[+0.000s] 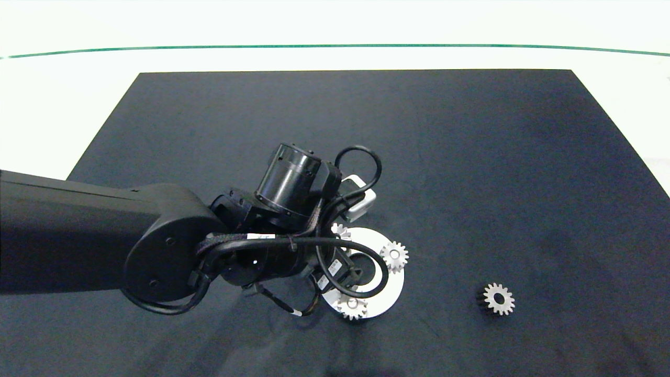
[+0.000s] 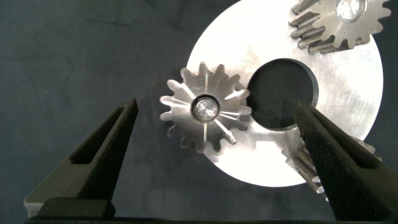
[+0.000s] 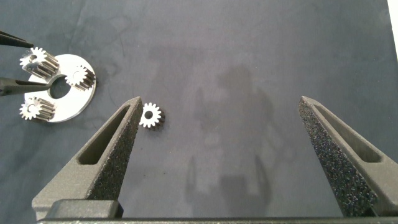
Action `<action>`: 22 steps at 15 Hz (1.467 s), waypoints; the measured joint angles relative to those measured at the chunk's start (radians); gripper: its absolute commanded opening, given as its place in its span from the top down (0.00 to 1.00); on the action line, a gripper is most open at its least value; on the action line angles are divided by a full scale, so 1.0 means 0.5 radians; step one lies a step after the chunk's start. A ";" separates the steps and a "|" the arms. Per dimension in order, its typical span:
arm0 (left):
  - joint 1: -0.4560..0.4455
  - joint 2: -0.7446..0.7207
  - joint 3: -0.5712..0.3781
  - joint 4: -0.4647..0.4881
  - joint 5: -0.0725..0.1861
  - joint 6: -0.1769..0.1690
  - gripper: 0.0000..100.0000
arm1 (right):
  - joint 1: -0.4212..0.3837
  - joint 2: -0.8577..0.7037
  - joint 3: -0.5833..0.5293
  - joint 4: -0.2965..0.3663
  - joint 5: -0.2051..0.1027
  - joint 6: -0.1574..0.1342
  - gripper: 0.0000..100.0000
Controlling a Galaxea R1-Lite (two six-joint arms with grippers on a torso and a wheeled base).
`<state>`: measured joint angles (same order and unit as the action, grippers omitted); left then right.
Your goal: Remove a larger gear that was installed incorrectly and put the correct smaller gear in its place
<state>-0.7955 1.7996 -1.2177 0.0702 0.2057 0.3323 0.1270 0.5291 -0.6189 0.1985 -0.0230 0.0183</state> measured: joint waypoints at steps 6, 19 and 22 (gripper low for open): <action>0.011 0.045 -0.014 -0.045 0.012 0.001 0.01 | 0.000 -0.002 0.040 -0.002 0.003 0.020 0.00; 0.030 0.056 -0.026 -0.039 0.040 0.000 0.26 | 0.000 -0.003 0.048 -0.006 0.003 0.027 0.00; 0.030 0.057 -0.026 -0.037 0.040 0.000 0.32 | 0.000 -0.003 0.048 -0.006 0.004 0.025 0.00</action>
<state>-0.7806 1.8281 -1.2304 0.0519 0.2255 0.3323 0.1270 0.5277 -0.5951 0.1953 -0.0211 0.0306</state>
